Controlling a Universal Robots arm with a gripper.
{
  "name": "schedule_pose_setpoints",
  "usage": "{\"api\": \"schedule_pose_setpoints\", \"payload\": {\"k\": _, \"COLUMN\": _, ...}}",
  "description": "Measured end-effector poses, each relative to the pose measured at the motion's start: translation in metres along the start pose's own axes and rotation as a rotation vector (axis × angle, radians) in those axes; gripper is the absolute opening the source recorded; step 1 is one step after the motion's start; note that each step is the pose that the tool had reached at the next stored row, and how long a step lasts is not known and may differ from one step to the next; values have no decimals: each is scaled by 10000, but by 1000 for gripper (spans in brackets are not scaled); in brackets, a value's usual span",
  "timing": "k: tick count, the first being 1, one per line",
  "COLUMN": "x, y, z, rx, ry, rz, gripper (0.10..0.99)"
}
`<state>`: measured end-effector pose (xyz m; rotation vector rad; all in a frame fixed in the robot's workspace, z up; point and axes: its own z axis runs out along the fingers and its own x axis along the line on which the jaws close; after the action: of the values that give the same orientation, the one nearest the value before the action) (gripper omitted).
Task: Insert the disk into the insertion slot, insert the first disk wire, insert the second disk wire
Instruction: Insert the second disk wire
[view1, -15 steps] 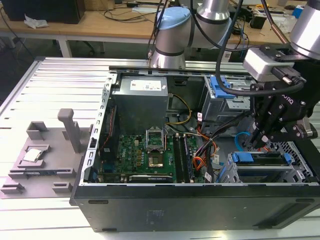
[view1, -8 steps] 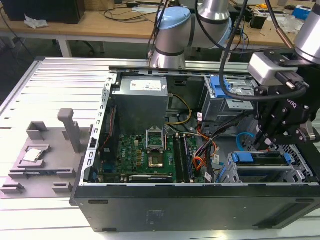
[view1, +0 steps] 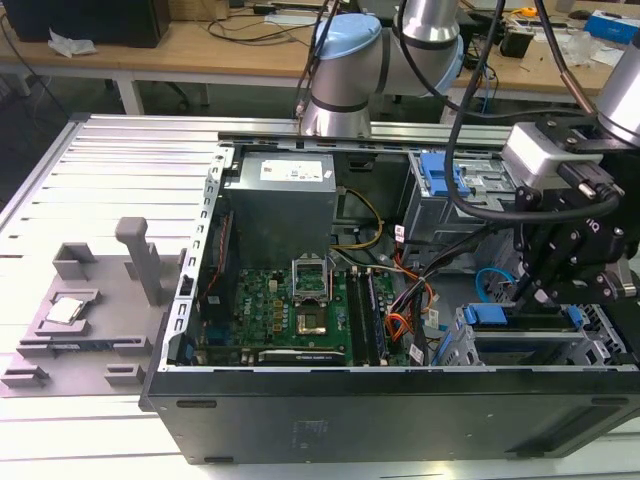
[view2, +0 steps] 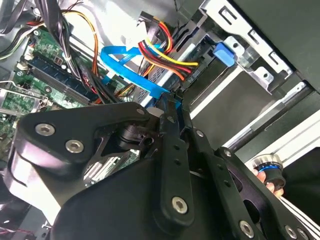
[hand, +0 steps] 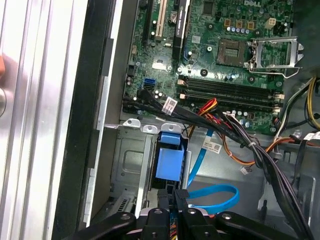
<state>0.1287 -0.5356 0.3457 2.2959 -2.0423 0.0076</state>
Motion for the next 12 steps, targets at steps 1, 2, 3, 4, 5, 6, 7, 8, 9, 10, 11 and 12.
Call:
{"api": "schedule_pose_setpoints", "payload": {"k": 1, "x": 0, "y": -8, "z": 6, "rx": -1, "ry": -3, "rz": 7, "gripper": 165}}
{"api": "schedule_pose_setpoints", "payload": {"k": 2, "x": 1, "y": -15, "z": 10, "rx": -2, "ry": -3, "rz": 12, "gripper": 165}}
{"api": "schedule_pose_setpoints", "payload": {"k": 3, "x": 1, "y": -19, "z": 16, "rx": -3, "ry": -5, "rz": 20, "gripper": 165}}
{"api": "schedule_pose_setpoints", "payload": {"k": 4, "x": 1, "y": -19, "z": 18, "rx": -3, "ry": -6, "rz": 24, "gripper": 165}}
{"api": "schedule_pose_setpoints", "payload": {"k": 5, "x": 1, "y": -20, "z": 20, "rx": -3, "ry": -10, "rz": 25, "gripper": 165}}
{"api": "schedule_pose_setpoints", "payload": {"k": 6, "x": 1, "y": -21, "z": 21, "rx": -2, "ry": -15, "rz": 25, "gripper": 165}}
{"api": "schedule_pose_setpoints", "payload": {"k": 7, "x": 1, "y": -21, "z": 23, "rx": 0, "ry": -36, "rz": 23, "gripper": 165}}
{"api": "schedule_pose_setpoints", "payload": {"k": 8, "x": 1, "y": -22, "z": 22, "rx": 3, "ry": -55, "rz": 22, "gripper": 165}}
{"api": "schedule_pose_setpoints", "payload": {"k": 9, "x": 1, "y": -21, "z": 23, "rx": 8, "ry": -97, "rz": 21, "gripper": 165}}
{"api": "schedule_pose_setpoints", "payload": {"k": 10, "x": 0, "y": -22, "z": 24, "rx": 10, "ry": -119, "rz": 20, "gripper": 165}}
{"api": "schedule_pose_setpoints", "payload": {"k": 11, "x": 0, "y": -22, "z": 25, "rx": 12, "ry": -127, "rz": 19, "gripper": 165}}
{"api": "schedule_pose_setpoints", "payload": {"k": 12, "x": 0, "y": -22, "z": 26, "rx": 12, "ry": -129, "rz": 19, "gripper": 165}}
